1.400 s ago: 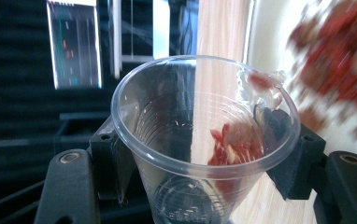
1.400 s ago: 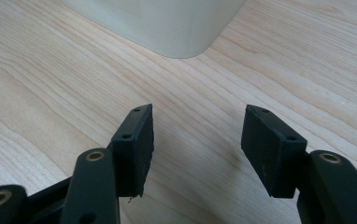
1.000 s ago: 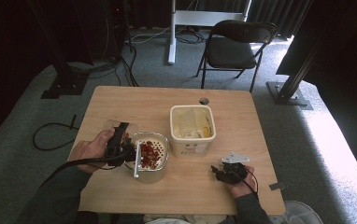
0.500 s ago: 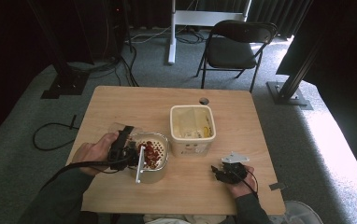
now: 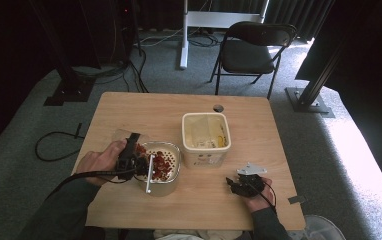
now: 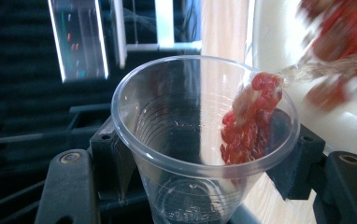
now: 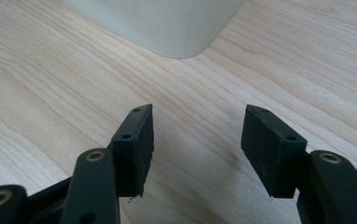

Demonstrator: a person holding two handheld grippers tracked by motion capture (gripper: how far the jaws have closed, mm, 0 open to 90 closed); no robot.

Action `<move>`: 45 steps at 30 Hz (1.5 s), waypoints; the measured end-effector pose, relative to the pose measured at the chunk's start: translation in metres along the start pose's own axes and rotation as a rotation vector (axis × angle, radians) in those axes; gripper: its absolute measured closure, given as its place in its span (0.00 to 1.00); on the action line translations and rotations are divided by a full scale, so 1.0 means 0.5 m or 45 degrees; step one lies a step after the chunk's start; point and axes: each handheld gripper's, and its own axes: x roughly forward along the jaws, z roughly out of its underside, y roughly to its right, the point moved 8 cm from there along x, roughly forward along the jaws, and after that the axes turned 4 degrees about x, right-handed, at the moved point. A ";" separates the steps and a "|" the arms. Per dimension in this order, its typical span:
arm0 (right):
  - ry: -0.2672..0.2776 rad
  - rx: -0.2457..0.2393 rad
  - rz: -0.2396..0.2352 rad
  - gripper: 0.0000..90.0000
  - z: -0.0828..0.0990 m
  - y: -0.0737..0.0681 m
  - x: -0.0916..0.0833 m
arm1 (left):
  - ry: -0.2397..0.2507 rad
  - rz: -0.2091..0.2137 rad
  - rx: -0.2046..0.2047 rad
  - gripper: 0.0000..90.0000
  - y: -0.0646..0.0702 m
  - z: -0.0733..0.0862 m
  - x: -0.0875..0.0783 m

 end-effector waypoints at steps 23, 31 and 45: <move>-0.003 0.004 -0.003 0.48 0.000 0.000 0.002 | 0.038 -0.016 0.037 0.39 0.003 -0.023 -0.009; -0.004 0.012 -0.002 0.48 0.002 0.002 0.002 | 0.052 0.000 0.045 0.39 0.008 -0.022 -0.006; -0.003 -0.001 -0.002 0.48 0.000 -0.001 0.002 | -0.004 -0.017 0.045 0.39 0.006 -0.012 0.003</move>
